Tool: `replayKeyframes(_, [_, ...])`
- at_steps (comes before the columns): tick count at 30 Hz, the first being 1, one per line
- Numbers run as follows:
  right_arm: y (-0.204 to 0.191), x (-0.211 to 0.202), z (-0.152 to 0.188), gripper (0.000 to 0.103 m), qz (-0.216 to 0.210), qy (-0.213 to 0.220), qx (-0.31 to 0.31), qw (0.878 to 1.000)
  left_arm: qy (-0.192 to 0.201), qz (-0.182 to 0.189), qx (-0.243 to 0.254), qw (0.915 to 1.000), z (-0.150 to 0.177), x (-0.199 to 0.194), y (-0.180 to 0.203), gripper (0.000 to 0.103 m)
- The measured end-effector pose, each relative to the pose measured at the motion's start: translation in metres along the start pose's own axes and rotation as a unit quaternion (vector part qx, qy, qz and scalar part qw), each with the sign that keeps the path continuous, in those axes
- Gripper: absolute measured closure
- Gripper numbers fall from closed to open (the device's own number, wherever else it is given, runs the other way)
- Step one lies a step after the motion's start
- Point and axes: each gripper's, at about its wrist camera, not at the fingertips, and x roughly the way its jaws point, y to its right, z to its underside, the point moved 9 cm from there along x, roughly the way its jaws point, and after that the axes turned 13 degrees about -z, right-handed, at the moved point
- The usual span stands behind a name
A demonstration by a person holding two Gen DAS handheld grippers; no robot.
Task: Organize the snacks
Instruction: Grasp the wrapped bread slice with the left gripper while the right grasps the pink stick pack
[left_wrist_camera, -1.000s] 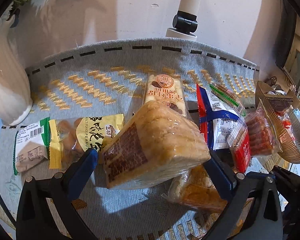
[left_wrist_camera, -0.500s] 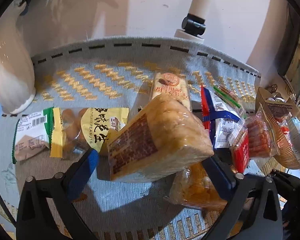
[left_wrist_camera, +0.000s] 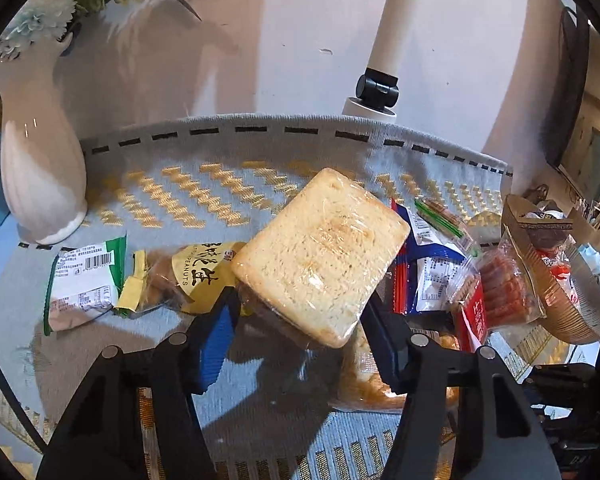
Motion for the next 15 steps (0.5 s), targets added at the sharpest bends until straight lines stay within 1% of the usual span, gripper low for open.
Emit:
replayKeyframes(6, [-0.002,0.006,0.003,0.084,0.006,-0.008,0.005,1.0,0.005,0.001,0.008,1.0,-0.002,0.0,0.007,0.043])
replayKeyframes(8, [-0.002,0.007,0.003,0.084,0.009,-0.009,0.006,1.0,0.0,-0.004,0.01,0.9999,-0.002,0.003,0.009,0.037])
replayKeyframes(9, [-0.001,0.007,0.003,0.084,0.012,-0.009,0.006,1.0,0.0,-0.012,0.014,0.9998,-0.003,0.004,0.008,0.03])
replayKeyframes(11, [0.0,0.008,0.004,0.084,0.014,-0.01,0.007,1.0,0.015,-0.017,0.021,0.9995,-0.007,0.003,0.01,0.025])
replayKeyframes(12, [0.0,0.009,0.004,0.084,0.014,-0.012,0.007,1.0,0.022,-0.019,0.025,0.9993,-0.009,0.002,0.011,0.019])
replayKeyframes(13, [0.0,0.01,0.004,0.084,0.015,-0.014,0.008,1.0,0.019,-0.021,0.027,0.9992,-0.009,0.004,0.012,0.019])
replayKeyframes(15, [0.0,0.01,0.004,0.084,0.015,-0.015,0.007,1.0,-0.001,-0.013,0.029,0.9995,-0.005,0.012,0.014,0.019])
